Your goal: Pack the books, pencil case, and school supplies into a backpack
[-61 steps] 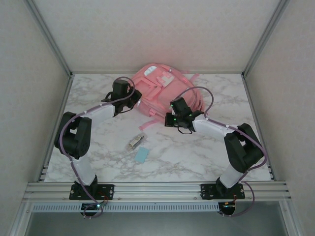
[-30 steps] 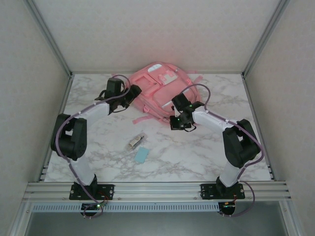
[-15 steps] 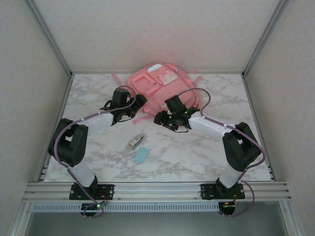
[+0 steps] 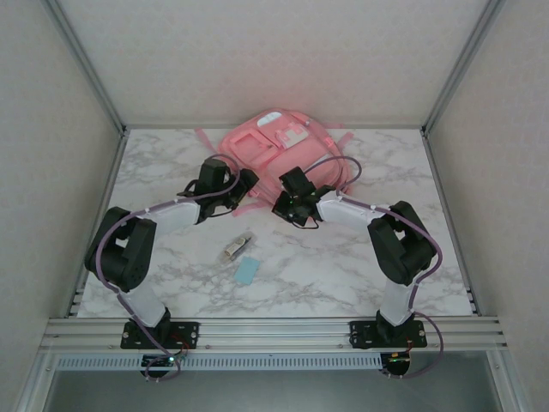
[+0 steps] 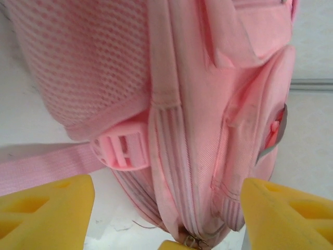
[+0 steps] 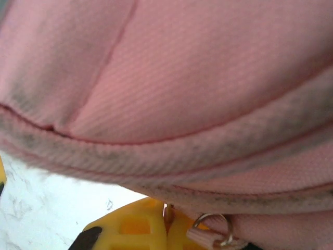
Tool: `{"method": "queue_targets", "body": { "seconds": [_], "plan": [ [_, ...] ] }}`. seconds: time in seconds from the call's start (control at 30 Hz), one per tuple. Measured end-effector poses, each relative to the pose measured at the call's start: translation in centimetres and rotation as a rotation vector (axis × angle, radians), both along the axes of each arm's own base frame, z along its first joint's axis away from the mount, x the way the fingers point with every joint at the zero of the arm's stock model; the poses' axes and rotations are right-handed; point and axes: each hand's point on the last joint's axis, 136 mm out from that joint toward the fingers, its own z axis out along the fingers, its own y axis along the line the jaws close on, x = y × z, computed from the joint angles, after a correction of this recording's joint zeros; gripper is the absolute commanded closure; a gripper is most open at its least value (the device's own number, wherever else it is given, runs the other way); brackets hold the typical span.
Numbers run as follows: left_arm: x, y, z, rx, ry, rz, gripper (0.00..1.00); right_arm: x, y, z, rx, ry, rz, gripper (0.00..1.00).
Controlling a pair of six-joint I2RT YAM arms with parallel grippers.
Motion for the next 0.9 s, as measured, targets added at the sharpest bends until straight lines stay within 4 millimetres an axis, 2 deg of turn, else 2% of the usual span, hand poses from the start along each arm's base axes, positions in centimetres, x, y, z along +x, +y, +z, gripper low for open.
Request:
{"method": "queue_targets", "body": {
  "seconds": [0.2,0.3,0.33,0.4,0.43,0.5,0.6,0.9],
  "plan": [
    [-1.3,-3.1,0.2,-0.036,-0.001,-0.049,0.26,-0.2,-0.1,0.4,-0.014,-0.024,0.037,1.0],
    [-1.3,-4.6,-1.2,-0.038,0.022,-0.065,0.34,-0.6,-0.1,1.4,-0.012,-0.046,0.088,1.0],
    [-1.1,-4.9,-1.9,-0.036,0.032,-0.066,0.41,-0.7,0.0,1.7,-0.01,-0.05,0.104,1.0],
    [-0.6,-5.4,-3.2,-0.027,0.053,-0.061,0.66,-1.2,-0.1,2.1,-0.017,-0.057,0.149,1.0],
    [-0.3,-5.7,-3.4,-0.026,0.053,-0.069,0.75,-1.4,-0.3,2.2,-0.025,-0.057,0.171,1.0],
    [0.1,-6.5,-3.0,-0.04,0.042,-0.087,1.0,-1.7,-0.8,2.1,-0.057,-0.054,0.22,1.0],
    [0.2,-7.2,-2.3,-0.058,0.033,-0.108,1.0,-1.9,-1.8,2.3,-0.121,-0.057,0.298,1.0],
    [-0.8,-7.1,-2.0,-0.023,0.024,-0.173,1.0,-2.7,-5.0,2.4,-0.28,-0.062,0.529,1.0]
  ]
}}
